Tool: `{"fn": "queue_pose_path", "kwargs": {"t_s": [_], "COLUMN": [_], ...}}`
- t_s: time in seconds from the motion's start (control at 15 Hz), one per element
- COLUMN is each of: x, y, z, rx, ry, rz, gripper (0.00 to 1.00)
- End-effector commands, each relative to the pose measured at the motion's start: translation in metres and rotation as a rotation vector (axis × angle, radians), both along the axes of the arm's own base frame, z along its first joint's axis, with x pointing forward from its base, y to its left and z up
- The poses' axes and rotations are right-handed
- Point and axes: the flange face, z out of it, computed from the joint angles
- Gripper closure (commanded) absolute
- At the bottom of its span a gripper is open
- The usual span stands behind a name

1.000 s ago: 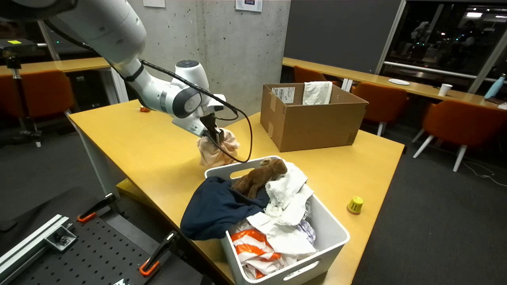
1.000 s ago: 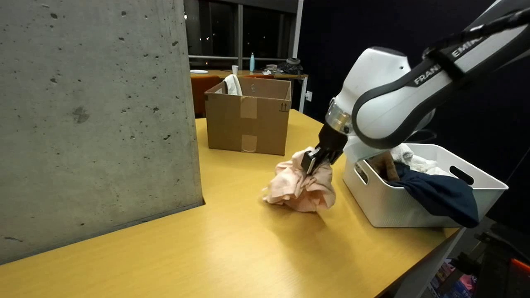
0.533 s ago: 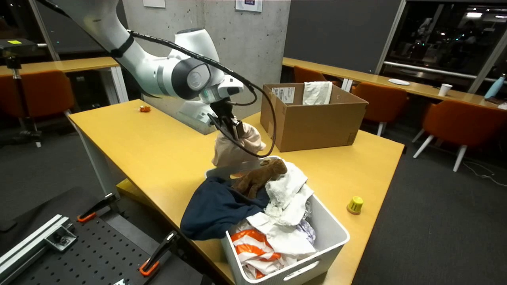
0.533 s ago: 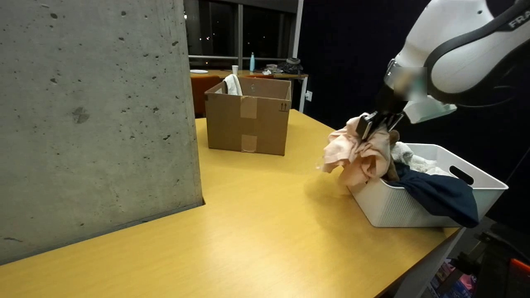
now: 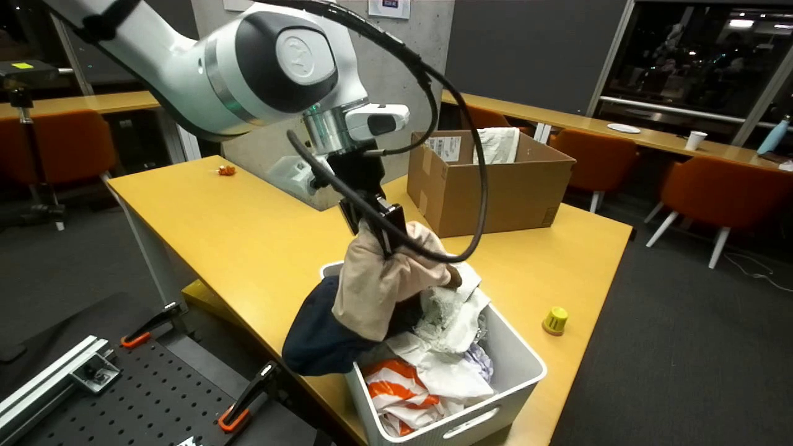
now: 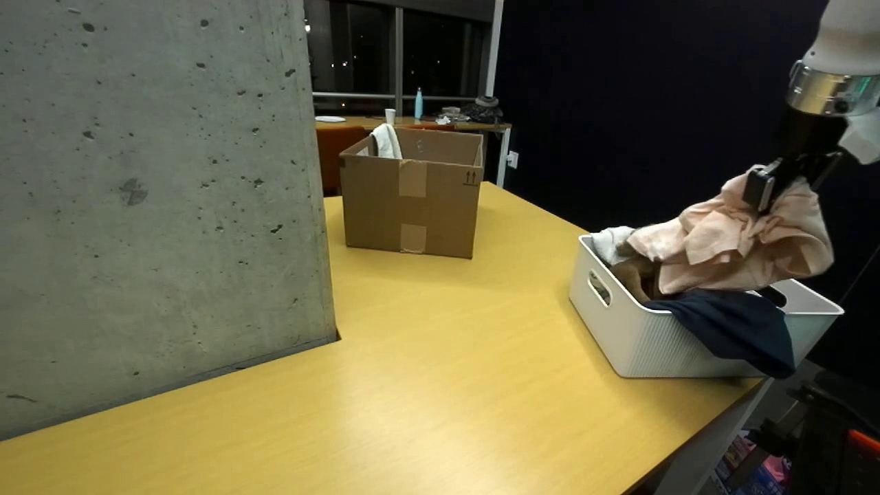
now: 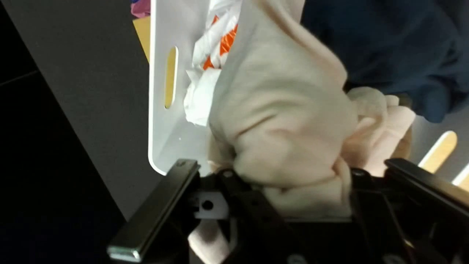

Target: Put the peach t-shirt over the radish then wrap the radish in the t-shirt and put the t-shirt in the white storage container.

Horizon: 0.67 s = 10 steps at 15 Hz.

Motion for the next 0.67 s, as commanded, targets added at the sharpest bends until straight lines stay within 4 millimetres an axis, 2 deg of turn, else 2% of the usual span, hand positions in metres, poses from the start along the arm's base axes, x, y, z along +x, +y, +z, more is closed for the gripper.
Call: {"fn": "queue_pose_path", "kwargs": {"t_s": [0.0, 0.33, 0.6], "x": [-0.032, -0.043, -0.037], "y": [-0.012, -0.02, -0.033], "z": [-0.031, -0.099, -0.103], "rx": [0.052, 0.099, 0.089], "ry": [0.013, -0.034, -0.107], "rz": [-0.011, 0.009, 0.035], "gripper": [0.94, 0.94, 0.94]}}
